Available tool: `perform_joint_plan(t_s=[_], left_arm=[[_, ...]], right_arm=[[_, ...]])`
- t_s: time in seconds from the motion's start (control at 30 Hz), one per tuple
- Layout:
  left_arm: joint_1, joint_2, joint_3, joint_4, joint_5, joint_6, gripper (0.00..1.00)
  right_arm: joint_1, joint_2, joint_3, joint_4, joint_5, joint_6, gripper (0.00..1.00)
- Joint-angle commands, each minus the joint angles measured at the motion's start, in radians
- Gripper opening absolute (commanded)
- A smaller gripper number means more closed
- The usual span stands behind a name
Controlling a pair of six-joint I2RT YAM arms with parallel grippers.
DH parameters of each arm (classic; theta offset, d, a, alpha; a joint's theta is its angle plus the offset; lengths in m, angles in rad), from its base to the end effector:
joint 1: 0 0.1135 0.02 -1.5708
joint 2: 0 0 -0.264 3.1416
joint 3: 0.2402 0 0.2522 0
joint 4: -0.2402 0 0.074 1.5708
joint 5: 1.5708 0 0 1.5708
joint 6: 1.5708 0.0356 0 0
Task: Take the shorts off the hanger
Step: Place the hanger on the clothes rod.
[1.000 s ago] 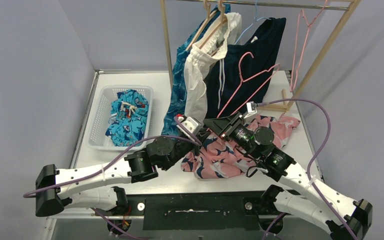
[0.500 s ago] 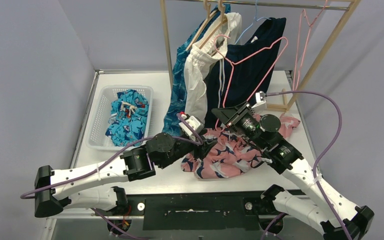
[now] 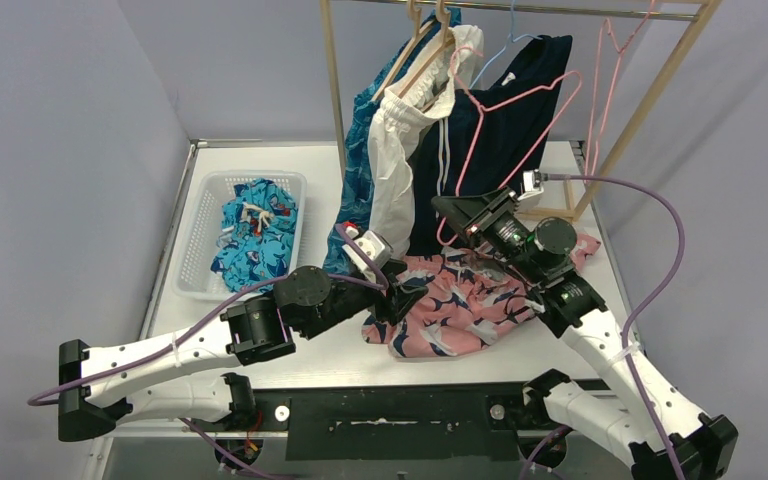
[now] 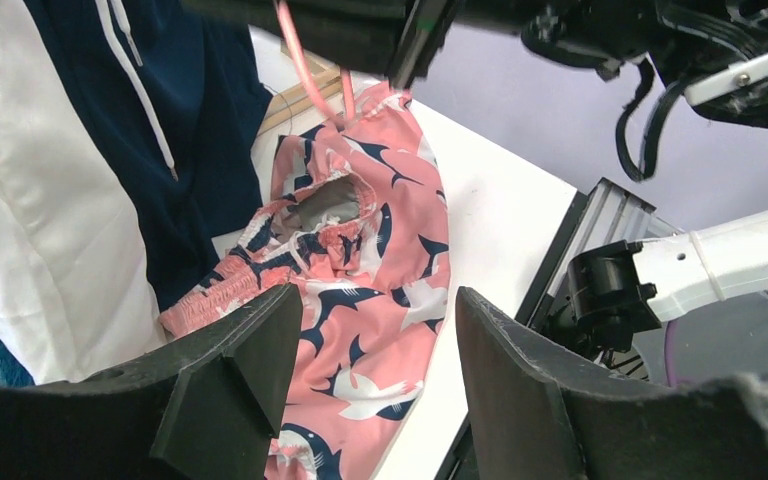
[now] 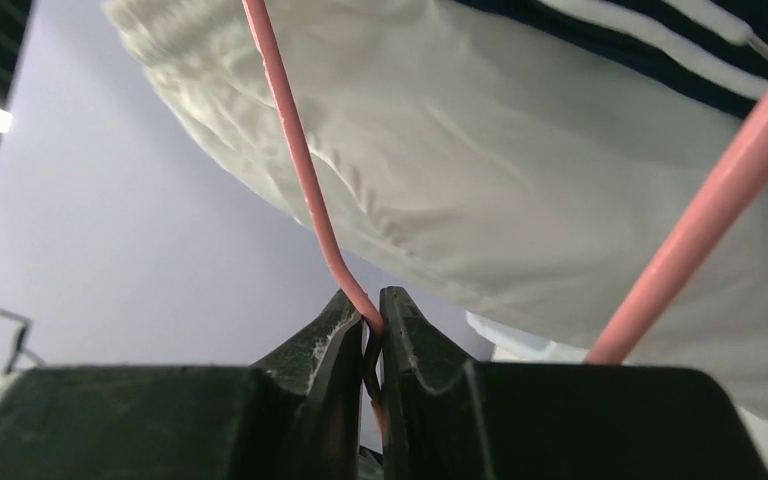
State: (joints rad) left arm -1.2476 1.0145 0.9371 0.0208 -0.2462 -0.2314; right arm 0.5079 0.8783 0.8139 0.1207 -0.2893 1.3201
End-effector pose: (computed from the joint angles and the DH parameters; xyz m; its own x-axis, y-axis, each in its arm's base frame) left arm 0.0838 -0.2227 0.3724 -0.2107 -0.0713 -0.9750 0.8158 0.5367 -0.2155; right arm 0.1766 0.1099 0.3669 -0.6805 0.6839 -0.2632 -0.2250 0.1469 0.9632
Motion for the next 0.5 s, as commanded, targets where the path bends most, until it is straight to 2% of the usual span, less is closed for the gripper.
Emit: perform_joint_plan(t_s=[0.0, 0.23, 0.47], left_arm=[[-0.001, -0.004, 0.035, 0.013, 0.031, -0.014, 0.57], [0.001, -0.003, 0.029, 0.009, 0.036, -0.017, 0.57], [0.002, 0.004, 0.026, 0.004, 0.033, -0.016, 0.57]], right_arm=[[-0.074, 0.017, 0.029, 0.288, -0.096, 0.118, 0.0], [-0.183, 0.089, 0.016, 0.558, -0.205, 0.312, 0.0], [-0.238, 0.183, 0.055, 0.773, -0.209, 0.465, 0.0]])
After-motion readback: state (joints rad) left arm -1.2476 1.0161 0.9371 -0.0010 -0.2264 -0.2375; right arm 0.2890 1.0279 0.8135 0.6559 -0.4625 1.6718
